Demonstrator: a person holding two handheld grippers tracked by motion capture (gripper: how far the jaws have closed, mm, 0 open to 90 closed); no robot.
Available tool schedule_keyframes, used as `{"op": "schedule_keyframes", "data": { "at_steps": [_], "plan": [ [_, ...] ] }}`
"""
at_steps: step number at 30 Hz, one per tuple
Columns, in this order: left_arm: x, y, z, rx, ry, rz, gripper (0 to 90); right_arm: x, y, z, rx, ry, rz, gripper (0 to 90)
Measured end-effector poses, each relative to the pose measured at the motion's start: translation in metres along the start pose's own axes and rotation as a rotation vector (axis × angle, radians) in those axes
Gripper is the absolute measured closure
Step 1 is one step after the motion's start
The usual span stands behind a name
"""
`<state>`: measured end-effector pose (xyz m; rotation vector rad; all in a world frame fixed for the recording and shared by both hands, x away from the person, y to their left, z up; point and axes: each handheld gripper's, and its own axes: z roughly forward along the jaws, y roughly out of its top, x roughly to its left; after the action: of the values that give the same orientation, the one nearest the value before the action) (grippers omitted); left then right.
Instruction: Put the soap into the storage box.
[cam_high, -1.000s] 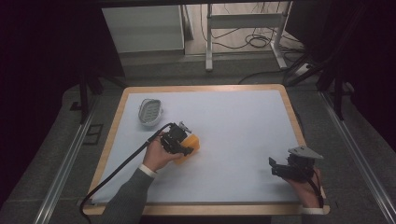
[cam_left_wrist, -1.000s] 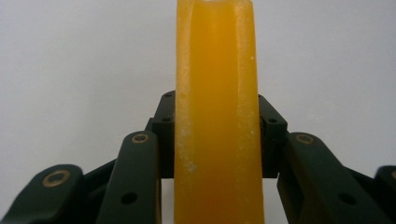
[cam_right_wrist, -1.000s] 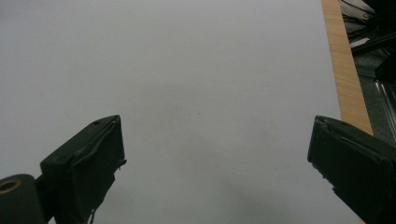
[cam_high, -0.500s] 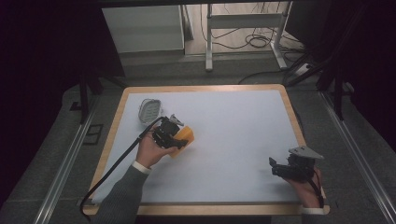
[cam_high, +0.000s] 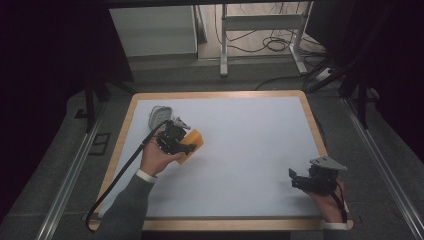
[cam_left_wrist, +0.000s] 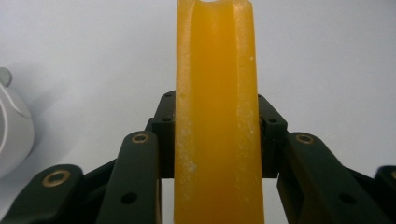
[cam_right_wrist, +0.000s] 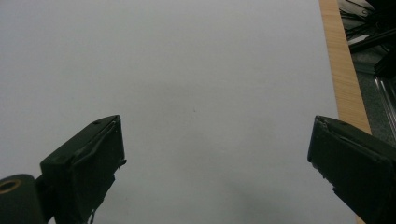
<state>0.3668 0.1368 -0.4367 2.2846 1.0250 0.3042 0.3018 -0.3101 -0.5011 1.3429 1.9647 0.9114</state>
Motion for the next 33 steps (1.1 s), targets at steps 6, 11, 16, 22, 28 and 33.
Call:
{"op": "schedule_keyframes", "data": {
  "at_steps": [6,11,16,22,28,33],
  "plan": [
    [0.009,0.001,-0.006,-0.009,0.001,-0.009,61.2,-0.001,0.0,-0.002,-0.011,-0.005,0.002,3.9],
    [0.021,0.001,-0.011,-0.013,0.004,-0.033,61.2,-0.001,0.0,-0.001,-0.01,-0.003,0.005,3.9],
    [0.027,0.0,-0.011,-0.015,0.018,-0.048,61.2,-0.001,0.0,-0.001,-0.009,-0.002,0.005,3.9],
    [0.033,0.001,-0.012,-0.02,0.024,-0.062,61.2,-0.002,-0.001,0.0,0.001,-0.008,0.009,3.9],
    [0.037,0.001,-0.014,-0.025,0.027,-0.072,61.2,-0.002,-0.001,0.0,0.0,-0.007,0.01,3.9],
    [0.041,0.002,-0.014,-0.029,0.024,-0.077,61.1,-0.003,-0.001,0.001,0.0,-0.011,0.011,3.9]
  ]
}}
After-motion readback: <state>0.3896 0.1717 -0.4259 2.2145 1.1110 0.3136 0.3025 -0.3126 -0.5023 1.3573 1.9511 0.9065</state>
